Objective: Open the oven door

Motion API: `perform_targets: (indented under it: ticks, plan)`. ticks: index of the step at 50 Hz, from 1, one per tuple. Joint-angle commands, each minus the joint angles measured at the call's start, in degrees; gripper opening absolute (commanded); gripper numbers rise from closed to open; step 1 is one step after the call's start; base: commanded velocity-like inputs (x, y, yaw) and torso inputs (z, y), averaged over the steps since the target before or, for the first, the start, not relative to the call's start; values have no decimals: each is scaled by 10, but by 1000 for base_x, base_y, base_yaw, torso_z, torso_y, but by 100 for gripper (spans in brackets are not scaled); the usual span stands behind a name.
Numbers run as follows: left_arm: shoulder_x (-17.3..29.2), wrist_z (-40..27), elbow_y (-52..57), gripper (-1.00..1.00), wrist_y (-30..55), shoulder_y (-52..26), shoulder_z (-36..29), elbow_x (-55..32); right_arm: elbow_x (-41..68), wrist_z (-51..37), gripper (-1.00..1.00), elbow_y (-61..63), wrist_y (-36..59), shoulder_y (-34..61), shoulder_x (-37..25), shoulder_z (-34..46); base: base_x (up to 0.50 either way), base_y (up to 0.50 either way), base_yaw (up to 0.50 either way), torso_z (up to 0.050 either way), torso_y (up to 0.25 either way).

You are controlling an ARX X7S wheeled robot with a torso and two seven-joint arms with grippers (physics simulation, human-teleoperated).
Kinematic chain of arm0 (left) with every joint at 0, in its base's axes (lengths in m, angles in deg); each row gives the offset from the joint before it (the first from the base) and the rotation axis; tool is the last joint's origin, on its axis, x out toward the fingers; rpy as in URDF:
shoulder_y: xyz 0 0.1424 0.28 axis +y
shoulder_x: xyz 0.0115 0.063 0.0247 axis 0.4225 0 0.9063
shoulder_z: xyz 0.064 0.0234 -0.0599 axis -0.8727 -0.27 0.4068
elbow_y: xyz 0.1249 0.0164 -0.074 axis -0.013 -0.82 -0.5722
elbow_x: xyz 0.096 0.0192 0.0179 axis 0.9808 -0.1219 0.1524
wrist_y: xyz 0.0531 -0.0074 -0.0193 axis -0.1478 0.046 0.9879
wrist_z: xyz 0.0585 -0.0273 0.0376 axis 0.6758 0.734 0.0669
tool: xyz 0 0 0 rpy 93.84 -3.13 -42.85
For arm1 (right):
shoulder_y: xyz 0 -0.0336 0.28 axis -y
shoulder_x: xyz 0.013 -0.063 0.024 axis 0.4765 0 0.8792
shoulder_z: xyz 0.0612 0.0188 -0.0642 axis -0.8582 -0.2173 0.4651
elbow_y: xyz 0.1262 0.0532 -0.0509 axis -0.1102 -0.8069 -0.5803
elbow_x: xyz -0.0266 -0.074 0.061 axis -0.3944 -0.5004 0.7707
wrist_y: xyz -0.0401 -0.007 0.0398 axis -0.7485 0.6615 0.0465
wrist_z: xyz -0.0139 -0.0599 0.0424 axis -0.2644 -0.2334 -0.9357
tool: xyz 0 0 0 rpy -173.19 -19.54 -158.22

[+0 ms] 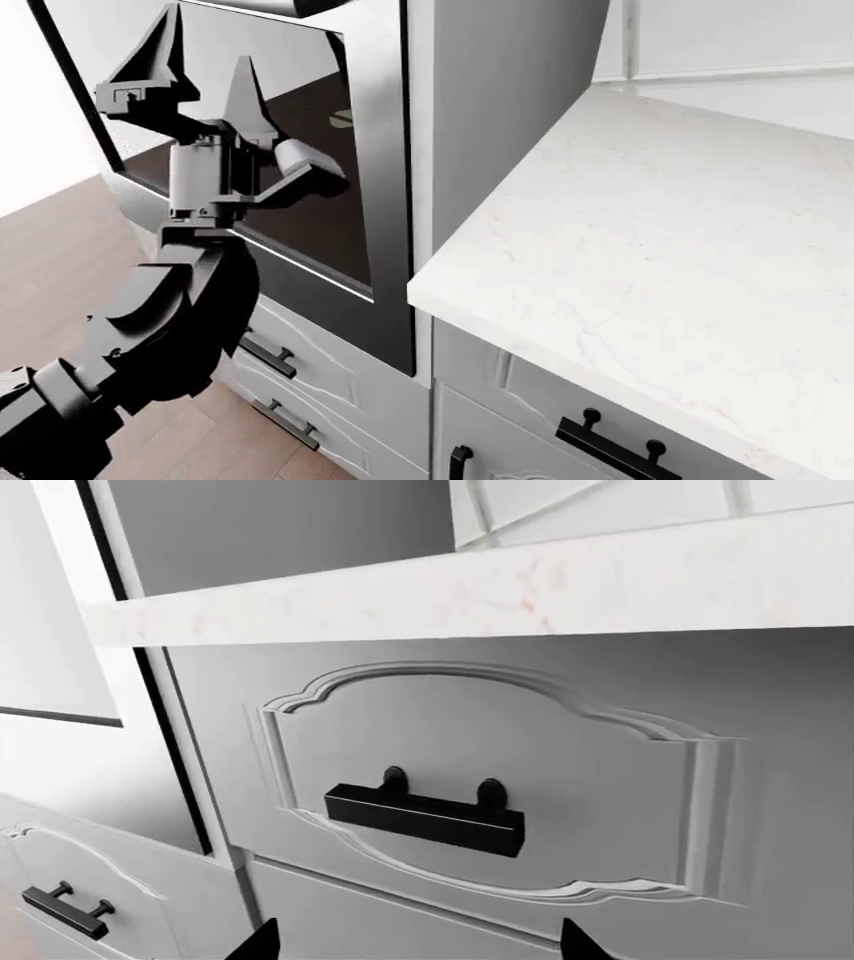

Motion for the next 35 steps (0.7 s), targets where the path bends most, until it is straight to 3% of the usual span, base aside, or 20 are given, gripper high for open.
perform_targets:
  ticks: [1,13,19,35]
  plan:
    - [2,15,-9,100,-12,-13,-4,0,-4,-2,100,1,1,0,0,-1,0,0,0,0,0]
    - [4,12,-20,100,-35,-28,-15,17,-7,-2,100,0,-3,0,0,-1,0,0,0,0,0]
    - [4,42,-22,100,-47,-32,-13,-5,-8,-2,100,0,-3,0,0,-1,0,0,0,0,0]
    - [-30,48,-128,100,-88,-74,-37,16,-6,0,100,-2,-5,1,0,1,0,0,0,0,0]
